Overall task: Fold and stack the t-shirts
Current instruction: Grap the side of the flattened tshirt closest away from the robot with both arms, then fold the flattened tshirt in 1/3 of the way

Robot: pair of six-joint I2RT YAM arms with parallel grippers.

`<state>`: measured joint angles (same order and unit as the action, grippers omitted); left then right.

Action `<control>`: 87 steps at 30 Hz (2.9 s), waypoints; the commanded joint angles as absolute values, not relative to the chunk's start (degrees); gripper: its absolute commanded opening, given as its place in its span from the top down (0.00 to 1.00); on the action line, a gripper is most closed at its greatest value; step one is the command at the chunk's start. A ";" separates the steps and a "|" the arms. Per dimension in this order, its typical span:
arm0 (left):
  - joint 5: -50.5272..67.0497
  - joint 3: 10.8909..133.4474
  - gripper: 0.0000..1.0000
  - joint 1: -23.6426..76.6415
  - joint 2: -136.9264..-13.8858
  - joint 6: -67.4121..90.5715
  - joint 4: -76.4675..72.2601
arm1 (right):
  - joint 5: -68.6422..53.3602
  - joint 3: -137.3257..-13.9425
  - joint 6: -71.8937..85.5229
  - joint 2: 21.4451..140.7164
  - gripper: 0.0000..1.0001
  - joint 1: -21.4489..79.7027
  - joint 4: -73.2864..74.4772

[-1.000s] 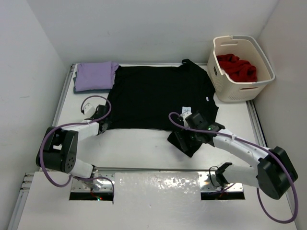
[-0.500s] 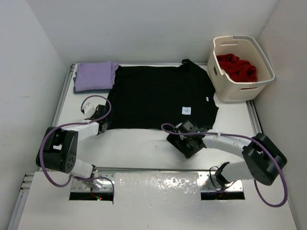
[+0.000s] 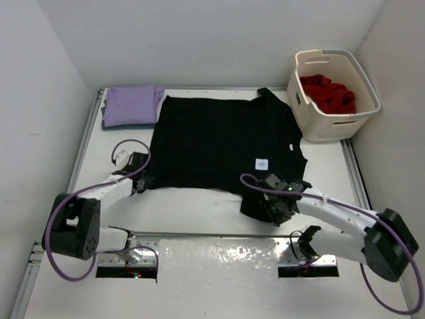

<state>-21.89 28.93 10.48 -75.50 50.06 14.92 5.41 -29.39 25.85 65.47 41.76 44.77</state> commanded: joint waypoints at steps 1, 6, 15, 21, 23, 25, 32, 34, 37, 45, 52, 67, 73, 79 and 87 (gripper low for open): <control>-20.13 26.99 1.00 10.02 -71.03 51.06 21.96 | 5.10 -30.85 30.23 61.44 1.00 42.01 58.69; -19.96 25.31 1.00 10.02 -64.87 52.82 29.52 | 3.08 -30.23 31.82 55.99 1.00 42.01 63.19; -15.12 27.68 1.00 10.02 -57.66 50.80 24.89 | 9.56 -37.78 26.99 58.70 1.00 41.31 55.82; -12.39 29.61 1.00 10.02 -61.86 51.24 17.16 | 6.16 -41.66 23.12 59.76 1.00 31.57 46.60; -12.65 32.06 1.00 10.02 -63.62 51.24 16.00 | 4.40 -42.36 22.07 60.29 1.00 27.70 45.01; -13.53 34.18 1.00 10.02 -66.35 51.24 15.12 | 5.43 -44.90 21.18 61.52 1.00 25.33 44.30; -17.66 44.46 1.00 9.93 -76.18 50.71 12.13 | 5.28 -51.06 17.76 66.53 1.00 16.09 41.31; -18.28 46.31 1.00 9.84 -77.86 50.45 11.87 | 5.62 -53.34 17.32 68.81 1.00 13.46 41.40; -20.47 50.52 1.00 9.58 -81.64 50.28 12.39 | 3.70 -55.80 16.35 71.62 1.00 10.82 38.95; -23.37 58.52 1.00 8.88 -89.55 49.04 11.69 | 4.74 -59.94 15.47 79.09 1.00 6.07 35.95; -25.48 60.82 1.00 8.00 -94.30 50.36 12.48 | 4.22 -63.36 15.03 84.71 1.00 3.43 32.97; -23.82 67.84 1.00 7.47 -104.76 48.60 12.22 | 0.35 -76.54 2.47 101.50 1.00 2.29 29.89; -25.13 69.08 1.00 7.47 -106.70 50.18 13.79 | -1.59 -84.54 -4.39 109.68 1.00 2.29 32.95; -28.12 69.52 0.46 7.47 -106.44 51.15 17.22 | 3.60 -90.43 -3.43 115.22 0.76 2.37 35.07; -25.05 66.28 0.02 7.82 -97.75 47.29 14.16 | -3.34 -82.21 -1.76 106.10 0.33 5.26 31.22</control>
<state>-25.78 67.09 8.23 -104.53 49.28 17.45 -0.12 -85.65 -2.26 113.47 3.14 34.37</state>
